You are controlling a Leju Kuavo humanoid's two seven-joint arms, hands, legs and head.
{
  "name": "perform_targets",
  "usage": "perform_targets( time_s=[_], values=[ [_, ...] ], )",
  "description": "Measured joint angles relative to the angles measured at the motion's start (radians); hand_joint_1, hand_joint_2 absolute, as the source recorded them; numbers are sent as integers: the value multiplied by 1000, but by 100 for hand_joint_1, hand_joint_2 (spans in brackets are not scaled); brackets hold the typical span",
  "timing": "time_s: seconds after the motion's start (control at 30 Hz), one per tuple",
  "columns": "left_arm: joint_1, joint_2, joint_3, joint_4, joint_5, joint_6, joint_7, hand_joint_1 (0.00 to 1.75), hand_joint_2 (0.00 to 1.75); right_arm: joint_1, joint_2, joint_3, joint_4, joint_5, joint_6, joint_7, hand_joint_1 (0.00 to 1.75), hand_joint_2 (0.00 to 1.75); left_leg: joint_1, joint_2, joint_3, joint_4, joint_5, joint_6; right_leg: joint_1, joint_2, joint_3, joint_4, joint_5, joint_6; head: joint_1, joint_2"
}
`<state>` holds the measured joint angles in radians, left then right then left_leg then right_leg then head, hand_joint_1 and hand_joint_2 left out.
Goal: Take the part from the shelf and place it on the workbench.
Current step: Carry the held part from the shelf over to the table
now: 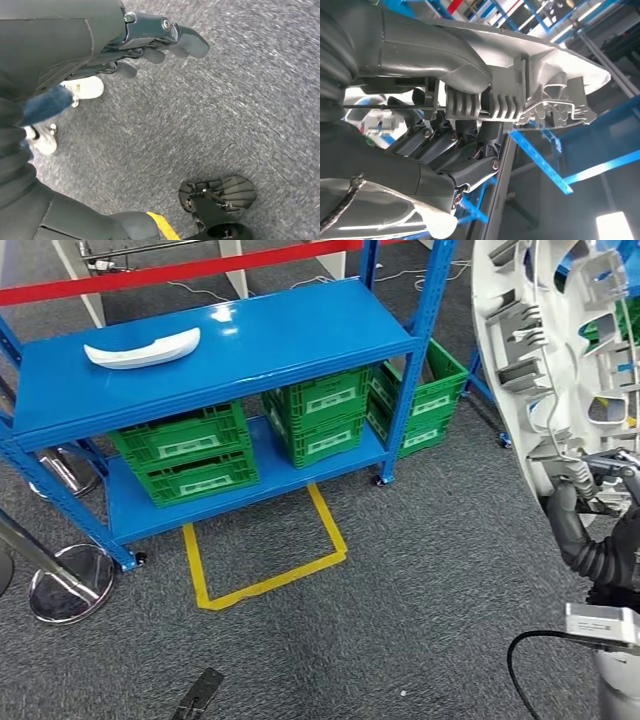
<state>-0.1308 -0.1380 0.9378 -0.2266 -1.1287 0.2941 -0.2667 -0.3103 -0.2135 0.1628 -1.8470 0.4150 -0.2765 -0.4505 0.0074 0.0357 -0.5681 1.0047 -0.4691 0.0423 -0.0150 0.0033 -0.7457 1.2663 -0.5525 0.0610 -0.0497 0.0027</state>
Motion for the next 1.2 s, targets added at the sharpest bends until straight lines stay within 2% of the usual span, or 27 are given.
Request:
perform_targets(
  time_s=[0.03,0.1,0.13,0.17,0.23,0.27,0.3,0.37,0.43,0.47,0.5,0.53,0.57,0.63,0.7,0.77,0.8,0.83,0.9,0.93,0.97,1.0,1.03,1.07,1.1,1.13,1.2],
  values=[
    [0,0,0,0,-1,0,0,0,175,2,-1,3,-6,3,0,1,175,175,0,10,1,1,-2,-2,-1,-7,29,-53,30,1,0,0],
    [-1,-1,0,0,-3,0,0,0,175,4,-3,10,-17,7,1,3,175,175,-3,27,2,5,-7,-10,2,-43,107,-194,79,-3,0,0],
    [-1,-1,0,0,-3,0,0,0,175,4,-4,13,-22,8,1,3,175,175,-6,34,1,8,-9,-14,5,-55,133,-239,90,-9,-1,0],
    [0,-1,0,0,-4,0,0,0,175,5,-5,15,-26,9,1,3,175,175,-9,41,1,10,-10,-18,8,-61,144,-259,90,-16,-2,0],
    [0,-1,0,0,-4,1,-1,0,175,7,-6,17,-31,10,1,3,175,175,-10,56,3,11,-12,-26,11,-42,143,-259,92,-32,-3,0],
    [-1,-1,0,0,-4,1,-2,0,175,9,-7,18,-35,10,1,3,175,175,-8,54,3,14,-17,-31,10,-33,143,-260,94,-38,-3,0],
    [-2,-1,0,0,-5,1,-2,0,175,10,-8,19,-39,10,1,4,175,175,-6,42,-2,29,-31,-36,8,-25,142,-262,96,-44,-4,0],
    [-2,-2,0,0,-6,1,-3,0,175,11,-8,22,-44,11,1,4,175,175,-2,0,-39,121,-89,-44,4,-9,143,-264,99,-54,-8,0],
    [2,-2,0,0,-7,1,-3,0,175,11,-8,25,-45,13,2,4,175,175,-1,-24,-97,254,-146,-46,5,12,142,-263,100,-57,-10,0],
    [5,-2,0,0,-8,1,-3,0,175,11,-8,26,-46,16,3,6,175,175,-1,-27,-114,291,-151,-46,5,24,142,-262,100,-58,-10,0],
    [6,-2,0,0,-9,1,-3,0,175,11,-8,29,-46,20,4,8,175,175,-1,-29,-115,292,-137,-45,6,38,142,-261,101,-58,-10,0],
    [5,-2,0,0,-10,1,-3,0,175,10,-8,31,-47,24,4,11,175,175,-1,-33,-99,255,-106,-41,6,51,142,-259,101,-58,-10,0],
    [5,-2,0,0,-10,1,-3,0,175,9,-8,34,-47,28,5,14,175,175,-1,-45,-72,190,-65,-37,6,62,142,-258,101,-57,-10,0],
    [4,-1,0,0,-11,1,-3,0,175,5,-8,38,-48,34,5,18,175,175,1,-93,-23,71,-15,-26,5,84,135,-253,103,-52,-9,0],
    [4,0,0,0,-11,1,-3,0,175,1,-9,41,-48,49,0,22,175,175,0,-118,-9,29,-11,-21,-1,104,123,-251,109,-40,-11,0],
    [3,-1,0,0,-11,1,-3,0,175,0,-11,44,-48,83,-12,36,175,175,1,-97,-6,16,-6,-18,-4,118,112,-255,115,-26,-14,0],
    [2,-2,0,0,-10,2,-3,0,175,-1,-13,45,-48,103,-22,44,175,175,3,-86,-4,9,-2,-14,-2,106,106,-248,109,-21,-11,0],
    [2,-2,0,0,-10,2,-4,0,175,-2,-16,46,-47,121,-32,51,175,175,6,-74,-1,3,2,-10,0,83,92,-223,93,-17,-7,0],
    [5,-2,0,0,-10,3,-4,0,175,-2,-20,48,-46,150,-56,58,175,175,6,-49,0,-1,4,-6,2,27,38,-111,34,-10,-1,0],
    [8,-2,0,0,-10,3,-3,0,175,0,-21,50,-45,162,-67,60,175,175,5,-36,0,-1,3,-5,1,13,7,-44,7,-6,0,0],
    [11,-2,0,0,-10,3,-2,0,175,2,-21,51,-44,173,-77,63,175,175,4,-23,-1,-1,3,-5,-1,7,-14,2,-5,-2,-1,0],
    [13,-2,0,0,-10,3,-1,0,175,3,-22,53,-42,181,-86,66,175,175,4,-10,-1,0,2,-6,-3,3,-18,13,0,1,0,0],
    [14,-2,0,0,-10,3,0,0,175,4,-22,54,-41,187,-91,69,175,175,5,1,0,0,1,-7,-5,-1,-1,-16,22,3,0,0],
    [14,-2,0,0,-10,3,0,0,175,4,-22,54,-40,190,-94,71,175,175,5,11,0,2,-1,-10,-8,-8,31,-74,54,4,0,0],
    [13,-1,0,0,-10,3,0,0,175,4,-22,55,-39,191,-96,71,175,175,4,19,0,4,-4,-14,-7,-29,69,-142,78,5,0,0],
    [12,-1,0,0,-10,3,0,0,175,3,-23,56,-38,191,-96,71,175,175,1,26,0,8,-7,-20,-5,-45,102,-199,93,1,1,0],
    [12,1,0,0,-10,3,0,0,175,2,-23,58,-36,193,-98,71,175,175,-6,40,-2,13,-12,-30,1,-63,130,-248,94,-14,1,0]
  ],
)
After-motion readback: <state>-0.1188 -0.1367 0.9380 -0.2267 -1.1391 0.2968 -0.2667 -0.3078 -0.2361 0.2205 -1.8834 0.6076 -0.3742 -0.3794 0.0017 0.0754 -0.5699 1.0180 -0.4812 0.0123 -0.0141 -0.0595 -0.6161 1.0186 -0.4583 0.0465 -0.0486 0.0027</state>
